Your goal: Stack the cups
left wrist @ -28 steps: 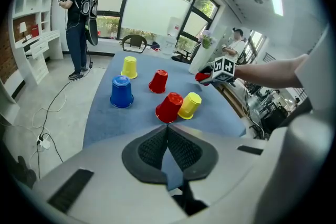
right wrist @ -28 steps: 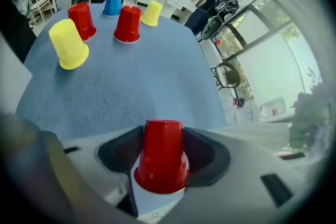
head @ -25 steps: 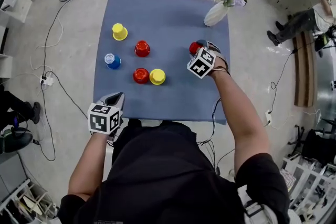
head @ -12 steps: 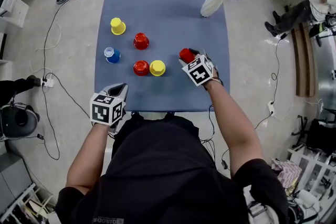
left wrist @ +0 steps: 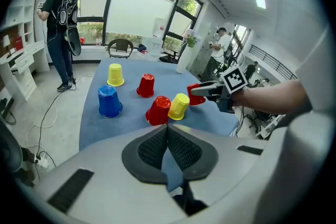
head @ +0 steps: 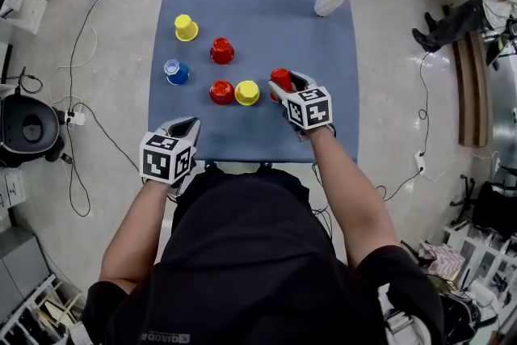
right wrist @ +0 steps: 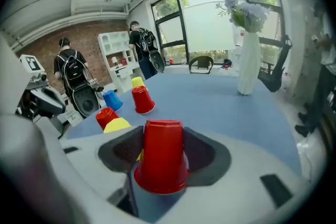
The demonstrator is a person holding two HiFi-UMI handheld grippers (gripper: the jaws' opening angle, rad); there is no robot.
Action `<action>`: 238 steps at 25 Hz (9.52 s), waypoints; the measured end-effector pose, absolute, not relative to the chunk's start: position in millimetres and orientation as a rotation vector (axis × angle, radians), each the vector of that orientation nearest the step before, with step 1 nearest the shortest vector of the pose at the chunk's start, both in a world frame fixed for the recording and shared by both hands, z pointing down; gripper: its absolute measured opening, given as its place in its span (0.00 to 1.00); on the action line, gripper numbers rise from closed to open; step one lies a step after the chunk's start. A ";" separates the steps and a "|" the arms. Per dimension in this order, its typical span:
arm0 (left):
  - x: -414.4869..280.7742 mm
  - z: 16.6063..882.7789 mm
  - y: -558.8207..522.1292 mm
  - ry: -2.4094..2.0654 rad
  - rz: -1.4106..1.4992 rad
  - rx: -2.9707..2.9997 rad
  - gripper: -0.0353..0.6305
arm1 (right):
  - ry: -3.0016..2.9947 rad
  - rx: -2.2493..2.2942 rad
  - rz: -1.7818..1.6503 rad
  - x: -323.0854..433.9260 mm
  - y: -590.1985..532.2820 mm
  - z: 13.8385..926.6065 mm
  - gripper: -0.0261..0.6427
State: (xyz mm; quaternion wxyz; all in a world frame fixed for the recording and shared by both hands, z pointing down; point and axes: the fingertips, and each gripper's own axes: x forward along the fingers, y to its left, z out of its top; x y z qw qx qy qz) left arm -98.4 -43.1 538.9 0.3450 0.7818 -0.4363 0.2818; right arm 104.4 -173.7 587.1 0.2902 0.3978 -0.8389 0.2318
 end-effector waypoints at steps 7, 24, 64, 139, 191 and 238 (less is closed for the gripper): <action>-105.3 535.6 -36.3 -1.144 0.739 2.021 0.06 | -2.308 1.120 0.585 85.5 -185.1 582.7 0.39; -99.7 538.7 -28.9 -1.116 0.744 2.029 0.06 | -2.259 1.118 0.487 96.7 -163.1 598.1 0.39; -80.8 540.6 -39.5 -1.066 0.748 2.068 0.06 | -2.139 1.033 0.460 98.3 -133.0 614.1 0.39; -136.2 530.6 -60.8 -1.186 0.668 2.054 0.06 | -2.224 0.870 0.319 9.4 -183.7 507.2 0.39; -164.3 535.9 -59.5 -1.170 0.683 2.066 0.06 | -2.119 0.808 0.379 0.1 -202.2 501.1 0.37; -110.4 536.3 -56.0 -1.064 0.718 2.121 0.06 | -1.971 0.757 0.362 64.6 -136.8 520.1 0.38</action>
